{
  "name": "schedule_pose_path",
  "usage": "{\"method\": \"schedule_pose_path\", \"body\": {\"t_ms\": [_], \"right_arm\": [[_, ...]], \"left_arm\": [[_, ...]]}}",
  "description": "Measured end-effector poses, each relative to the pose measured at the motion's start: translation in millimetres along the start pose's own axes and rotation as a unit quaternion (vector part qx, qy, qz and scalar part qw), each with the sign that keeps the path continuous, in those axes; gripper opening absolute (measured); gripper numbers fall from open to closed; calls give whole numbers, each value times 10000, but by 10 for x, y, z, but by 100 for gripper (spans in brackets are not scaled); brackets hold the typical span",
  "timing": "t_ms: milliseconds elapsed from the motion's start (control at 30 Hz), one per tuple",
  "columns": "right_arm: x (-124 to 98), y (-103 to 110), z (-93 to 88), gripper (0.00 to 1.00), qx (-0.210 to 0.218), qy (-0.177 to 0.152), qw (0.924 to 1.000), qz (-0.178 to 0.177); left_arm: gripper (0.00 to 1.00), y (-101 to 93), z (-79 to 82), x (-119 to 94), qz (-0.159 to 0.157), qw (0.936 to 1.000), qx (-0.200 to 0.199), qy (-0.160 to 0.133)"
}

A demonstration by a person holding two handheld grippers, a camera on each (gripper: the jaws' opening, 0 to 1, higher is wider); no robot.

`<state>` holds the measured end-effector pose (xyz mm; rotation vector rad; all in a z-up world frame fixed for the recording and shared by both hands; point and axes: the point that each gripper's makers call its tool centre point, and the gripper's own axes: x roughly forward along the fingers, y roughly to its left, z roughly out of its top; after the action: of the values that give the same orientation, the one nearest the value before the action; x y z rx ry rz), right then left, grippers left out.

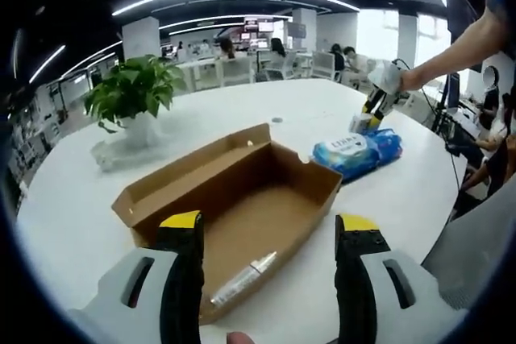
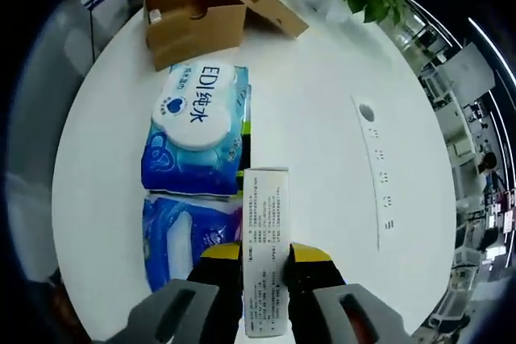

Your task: Operate the shoe box by opening the lid, removing the specified soft item, and placing it in the target area until the item is outside and the box remains undamaged.

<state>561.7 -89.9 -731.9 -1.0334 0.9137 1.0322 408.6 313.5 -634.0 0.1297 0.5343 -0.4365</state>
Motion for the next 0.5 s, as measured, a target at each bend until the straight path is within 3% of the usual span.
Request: {"method": "schedule_pose_path", "body": {"t_ms": [500], "right_arm": [[227,26,-162,16,-153,239,9994,200]], "left_arm": [[65,8,-5,6,10,10000,-10,-19]]}}
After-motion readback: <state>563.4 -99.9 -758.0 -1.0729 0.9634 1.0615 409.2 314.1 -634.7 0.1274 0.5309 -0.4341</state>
